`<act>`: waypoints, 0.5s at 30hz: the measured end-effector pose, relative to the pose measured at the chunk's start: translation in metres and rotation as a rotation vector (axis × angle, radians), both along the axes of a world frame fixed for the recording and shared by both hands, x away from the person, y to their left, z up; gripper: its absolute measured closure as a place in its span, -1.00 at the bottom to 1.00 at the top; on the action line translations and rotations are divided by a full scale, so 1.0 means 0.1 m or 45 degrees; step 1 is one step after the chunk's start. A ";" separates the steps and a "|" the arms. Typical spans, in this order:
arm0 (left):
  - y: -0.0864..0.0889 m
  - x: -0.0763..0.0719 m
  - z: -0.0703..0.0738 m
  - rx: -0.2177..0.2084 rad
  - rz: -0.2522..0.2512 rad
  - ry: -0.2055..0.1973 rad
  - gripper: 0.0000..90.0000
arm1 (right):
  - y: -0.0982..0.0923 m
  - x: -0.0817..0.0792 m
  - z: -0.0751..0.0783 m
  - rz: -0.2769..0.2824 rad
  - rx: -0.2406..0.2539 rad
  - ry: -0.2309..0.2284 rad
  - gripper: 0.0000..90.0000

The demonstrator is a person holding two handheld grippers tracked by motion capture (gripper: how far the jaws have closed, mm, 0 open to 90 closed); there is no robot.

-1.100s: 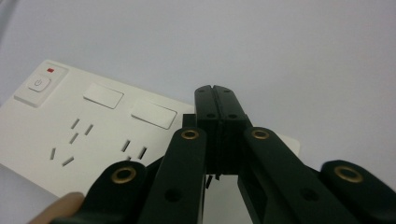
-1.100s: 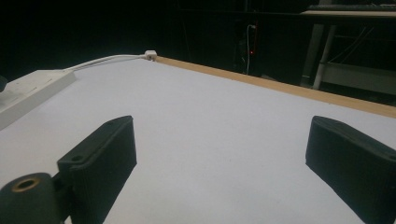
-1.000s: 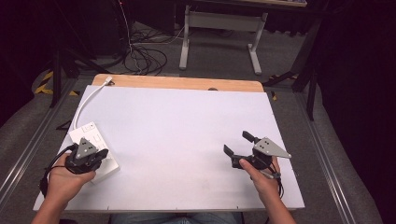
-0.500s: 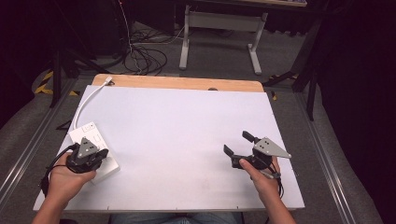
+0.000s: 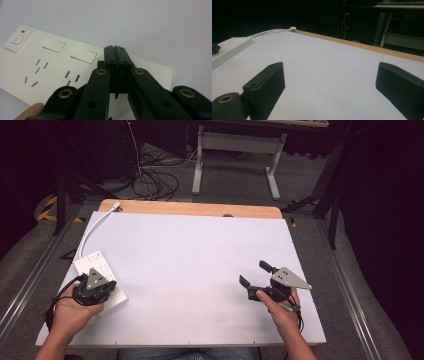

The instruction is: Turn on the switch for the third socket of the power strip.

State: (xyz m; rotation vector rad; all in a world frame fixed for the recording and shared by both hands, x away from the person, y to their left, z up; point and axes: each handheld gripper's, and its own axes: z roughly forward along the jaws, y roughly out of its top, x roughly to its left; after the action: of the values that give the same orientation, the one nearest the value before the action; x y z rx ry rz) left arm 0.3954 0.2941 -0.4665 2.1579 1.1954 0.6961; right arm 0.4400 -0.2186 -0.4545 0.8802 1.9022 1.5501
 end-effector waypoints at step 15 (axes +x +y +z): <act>0.01 0.02 -0.04 0.021 0.042 -0.028 1.00 | 0.00 0.00 0.00 0.003 0.001 0.000 -0.80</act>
State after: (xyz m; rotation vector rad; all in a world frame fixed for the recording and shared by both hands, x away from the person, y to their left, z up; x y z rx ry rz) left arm 0.3979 0.2949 -0.4704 2.1427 1.2198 0.7442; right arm 0.4396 -0.2185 -0.4541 0.8789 1.9035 1.5525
